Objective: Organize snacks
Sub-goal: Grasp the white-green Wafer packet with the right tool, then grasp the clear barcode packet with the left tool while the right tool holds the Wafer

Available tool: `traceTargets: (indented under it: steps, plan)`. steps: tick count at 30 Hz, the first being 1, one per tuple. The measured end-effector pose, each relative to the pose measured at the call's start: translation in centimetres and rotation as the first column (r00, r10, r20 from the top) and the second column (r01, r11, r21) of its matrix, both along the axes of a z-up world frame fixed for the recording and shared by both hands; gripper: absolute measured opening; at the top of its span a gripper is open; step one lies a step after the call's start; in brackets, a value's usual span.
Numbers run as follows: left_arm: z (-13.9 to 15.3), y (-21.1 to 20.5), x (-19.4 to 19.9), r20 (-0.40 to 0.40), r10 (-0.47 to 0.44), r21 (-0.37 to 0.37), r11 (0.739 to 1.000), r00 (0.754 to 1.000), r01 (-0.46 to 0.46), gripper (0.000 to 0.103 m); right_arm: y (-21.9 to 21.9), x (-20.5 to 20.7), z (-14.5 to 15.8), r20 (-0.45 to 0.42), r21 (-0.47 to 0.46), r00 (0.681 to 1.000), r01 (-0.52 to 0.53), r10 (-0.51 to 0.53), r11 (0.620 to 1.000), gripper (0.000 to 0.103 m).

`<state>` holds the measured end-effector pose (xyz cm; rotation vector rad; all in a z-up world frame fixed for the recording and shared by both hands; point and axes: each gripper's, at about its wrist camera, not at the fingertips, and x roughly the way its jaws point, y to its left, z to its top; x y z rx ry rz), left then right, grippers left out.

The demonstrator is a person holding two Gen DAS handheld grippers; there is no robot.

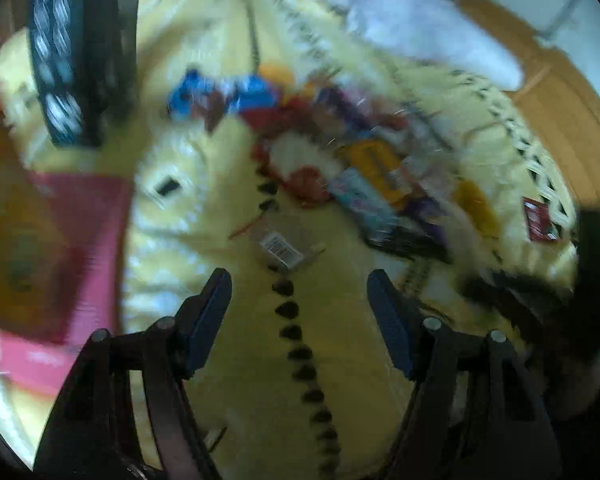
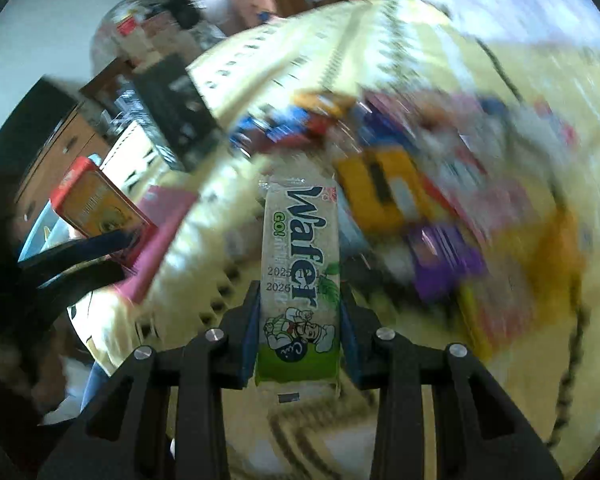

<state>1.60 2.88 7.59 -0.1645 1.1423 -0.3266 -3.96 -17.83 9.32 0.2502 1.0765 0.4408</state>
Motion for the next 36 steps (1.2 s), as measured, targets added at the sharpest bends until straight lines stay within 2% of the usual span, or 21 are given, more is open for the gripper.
traceTargets:
  steps: [2,5,6,7,8,12,15,19,22,27,29,32,33,35,36]
  plan:
    - [-1.3,-1.1,1.1,-0.021,0.021,0.012,1.0,1.0,-0.021,0.07,-1.3,-0.8,-1.0,-0.016,0.02,1.0,0.018,-0.018,1.0,0.039]
    - [-2.1,-3.4,2.1,0.052,0.033,0.129,0.991,0.998,-0.039,0.072,-2.5,-1.1,-1.8,-0.027,0.043,0.999,0.025,-0.023,0.999,0.039]
    - [-2.9,-4.2,2.4,0.063,0.036,0.199,0.979,0.997,-0.048,0.072,-2.6,-0.9,-2.0,-0.031,0.054,0.999,0.02,-0.018,0.998,0.039]
    - [-3.8,-4.0,2.8,0.05,0.041,0.256,0.965,0.998,-0.053,0.074,-2.5,-0.7,-2.2,-0.032,0.06,0.999,0.015,-0.013,0.998,0.039]
    - [-4.4,-3.7,2.7,0.042,0.047,0.276,0.959,0.998,-0.057,0.076,-2.5,-0.6,-2.3,-0.032,0.064,0.999,0.01,-0.008,0.998,0.039]
    - [-3.7,-0.8,0.5,0.046,0.102,0.258,0.96,0.994,-0.111,0.078,-1.8,-0.4,-2.1,-0.013,0.077,1.0,-0.023,0.024,0.997,0.039]
    - [-3.2,1.9,-1.9,0.029,0.145,0.147,0.978,0.989,-0.148,0.077,-1.2,-0.6,-2.2,0.0,0.086,0.999,-0.04,0.04,0.995,0.039]
    - [-2.9,1.9,-3.5,0.076,0.131,0.12,0.983,0.988,-0.139,0.078,-1.1,-0.6,-2.8,-0.007,0.1,0.999,-0.035,0.036,0.994,0.039]
    - [-2.9,1.4,-3.5,0.073,0.126,0.149,0.98,0.989,-0.135,0.078,-1.1,-0.7,-3.2,-0.018,0.106,0.999,-0.033,0.035,0.994,0.039]
    - [-3.7,1.6,-3.1,0.03,0.229,0.191,0.954,0.973,-0.231,0.081,-1.0,-0.5,-3.3,-0.015,0.115,0.999,-0.038,0.04,0.993,0.039]
    - [-3.6,1.4,-3.5,0.036,0.242,0.208,0.947,0.97,-0.244,0.081,-1.1,-0.5,-3.5,-0.02,0.119,0.999,-0.034,0.037,0.992,0.039]
    - [-3.6,0.6,-4.0,0.042,0.211,0.207,0.954,0.976,-0.216,0.081,-1.2,-0.6,-3.5,-0.02,0.124,0.999,-0.031,0.034,0.992,0.039]
    - [-3.8,0.2,-3.8,0.046,0.186,0.219,0.957,0.981,-0.192,0.079,-1.3,-0.6,-3.6,-0.02,0.127,0.999,-0.029,0.032,0.991,0.039]
    - [-4.1,-0.3,-3.3,0.064,0.13,0.22,0.965,0.989,-0.141,0.061,-1.3,-0.6,-3.7,-0.021,0.128,0.999,-0.028,0.031,0.991,0.039]
    - [-4.1,-0.4,-3.2,0.076,0.111,0.231,0.965,0.991,-0.126,0.059,-1.3,-0.6,-3.7,-0.021,0.128,0.999,-0.026,0.029,0.991,0.039]
